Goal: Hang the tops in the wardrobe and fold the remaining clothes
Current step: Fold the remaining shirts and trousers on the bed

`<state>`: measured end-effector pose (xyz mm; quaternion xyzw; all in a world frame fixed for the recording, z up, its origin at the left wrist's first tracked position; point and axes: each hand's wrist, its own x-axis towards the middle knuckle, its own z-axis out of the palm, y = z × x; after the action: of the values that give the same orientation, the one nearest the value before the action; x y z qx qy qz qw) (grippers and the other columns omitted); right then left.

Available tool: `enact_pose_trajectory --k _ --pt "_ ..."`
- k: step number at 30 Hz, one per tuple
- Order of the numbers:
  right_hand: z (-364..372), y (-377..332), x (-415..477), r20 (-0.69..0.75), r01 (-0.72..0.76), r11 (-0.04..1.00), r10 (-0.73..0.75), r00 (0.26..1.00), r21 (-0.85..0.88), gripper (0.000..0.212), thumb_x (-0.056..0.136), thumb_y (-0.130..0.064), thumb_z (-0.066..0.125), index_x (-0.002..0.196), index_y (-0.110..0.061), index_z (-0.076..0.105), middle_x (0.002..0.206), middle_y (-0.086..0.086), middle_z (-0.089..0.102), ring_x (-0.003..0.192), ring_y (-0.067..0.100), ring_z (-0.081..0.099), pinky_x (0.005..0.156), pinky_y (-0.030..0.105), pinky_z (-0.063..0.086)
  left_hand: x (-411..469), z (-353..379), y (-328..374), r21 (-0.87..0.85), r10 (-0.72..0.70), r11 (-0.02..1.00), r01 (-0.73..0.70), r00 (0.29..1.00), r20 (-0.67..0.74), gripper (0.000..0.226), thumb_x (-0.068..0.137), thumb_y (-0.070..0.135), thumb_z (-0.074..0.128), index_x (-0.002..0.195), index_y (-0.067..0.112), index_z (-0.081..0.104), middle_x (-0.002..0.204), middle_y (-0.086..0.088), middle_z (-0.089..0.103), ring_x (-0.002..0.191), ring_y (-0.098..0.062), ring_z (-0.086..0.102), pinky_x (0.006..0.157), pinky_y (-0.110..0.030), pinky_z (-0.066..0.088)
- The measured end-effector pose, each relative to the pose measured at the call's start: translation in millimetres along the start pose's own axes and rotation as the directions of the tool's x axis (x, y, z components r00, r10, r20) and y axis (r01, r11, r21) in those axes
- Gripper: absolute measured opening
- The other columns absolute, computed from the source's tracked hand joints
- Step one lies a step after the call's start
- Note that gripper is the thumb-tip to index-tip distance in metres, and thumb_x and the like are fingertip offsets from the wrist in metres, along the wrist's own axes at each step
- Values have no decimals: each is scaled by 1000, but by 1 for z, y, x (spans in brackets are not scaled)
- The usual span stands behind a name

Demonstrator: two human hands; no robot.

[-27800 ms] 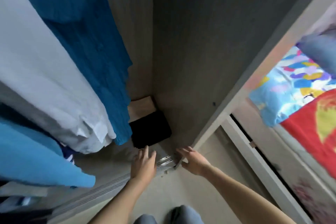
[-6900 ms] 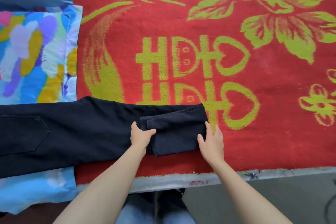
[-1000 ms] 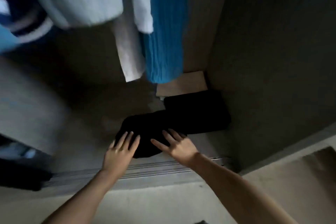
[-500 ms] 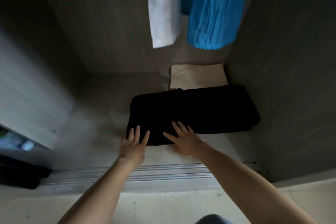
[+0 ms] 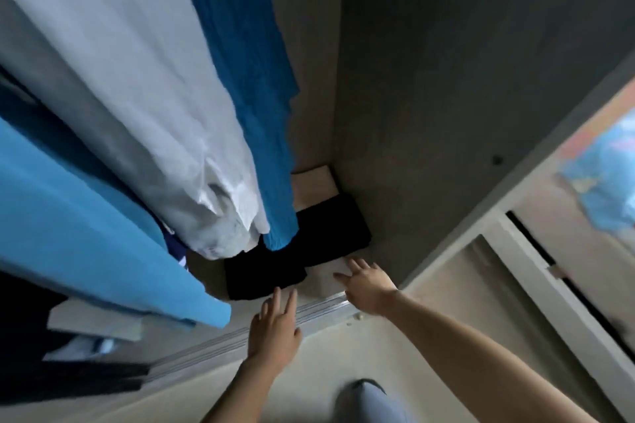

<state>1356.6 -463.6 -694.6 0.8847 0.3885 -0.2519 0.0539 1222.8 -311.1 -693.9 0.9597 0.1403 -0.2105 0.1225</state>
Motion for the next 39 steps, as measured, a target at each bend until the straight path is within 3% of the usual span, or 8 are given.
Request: enact_pose_trajectory --k 12,15,17,19,21,25,30,39 --pt "-117 31 -286 -140 -320 930 347 927 181 52 97 -28 41 147 -26 27 153 11 20 141 28 18 109 39 25 -127 -162 152 129 347 932 -338 936 -56 63 96 35 41 151 22 11 157 -8 11 139 -28 22 106 -37 30" --pt "-114 48 -353 -169 -407 873 459 872 270 52 96 -29 43 146 -26 29 153 9 20 141 26 19 108 38 27 -143 -180 193 165 485 871 -463 863 -138 63 76 30 63 134 10 48 131 -20 53 111 -36 57 79 -41 53" --pt "-105 65 -407 -185 -455 835 522 832 310 52 95 -27 44 146 -26 30 154 6 19 141 23 19 109 36 26 -154 -178 229 202 531 844 -497 829 -176 67 62 29 78 122 7 59 115 -20 64 96 -36 65 67 -40 55" --pt "-85 81 -480 -185 -521 772 608 772 364 51 96 -26 44 145 -26 30 154 5 18 141 23 19 109 36 25 -180 -164 285 135 570 821 -554 809 -146 65 83 30 66 140 12 42 141 -16 44 124 -33 47 94 -40 45" --pt "-61 96 -541 -176 -582 702 687 705 411 49 97 -26 43 144 -25 32 154 4 20 141 22 19 109 37 25 -200 -146 330 141 607 793 -593 787 -107 61 95 35 45 149 21 21 154 -6 21 139 -23 24 108 -33 29" --pt "-9 120 -671 -140 -715 516 844 517 472 46 98 -25 41 143 -24 35 150 5 27 136 24 28 105 38 32 -251 -107 443 158 734 677 -718 675 -75 59 96 37 40 149 24 18 155 -3 17 141 -21 19 109 -32 25" --pt "39 122 -792 -30 -817 271 954 297 509 51 95 -20 44 144 -24 32 154 9 20 139 26 22 109 40 30 -318 -72 556 157 875 478 -864 483 -3 57 96 36 43 147 22 23 153 -3 23 140 -20 22 112 -35 27" --pt "75 164 -881 27 -848 64 995 92 527 49 98 -28 42 145 -24 30 154 9 20 141 23 21 109 39 31 -322 -58 686 130 950 311 -942 312 -9 52 97 36 44 145 19 32 147 0 35 134 -17 35 105 -31 39"
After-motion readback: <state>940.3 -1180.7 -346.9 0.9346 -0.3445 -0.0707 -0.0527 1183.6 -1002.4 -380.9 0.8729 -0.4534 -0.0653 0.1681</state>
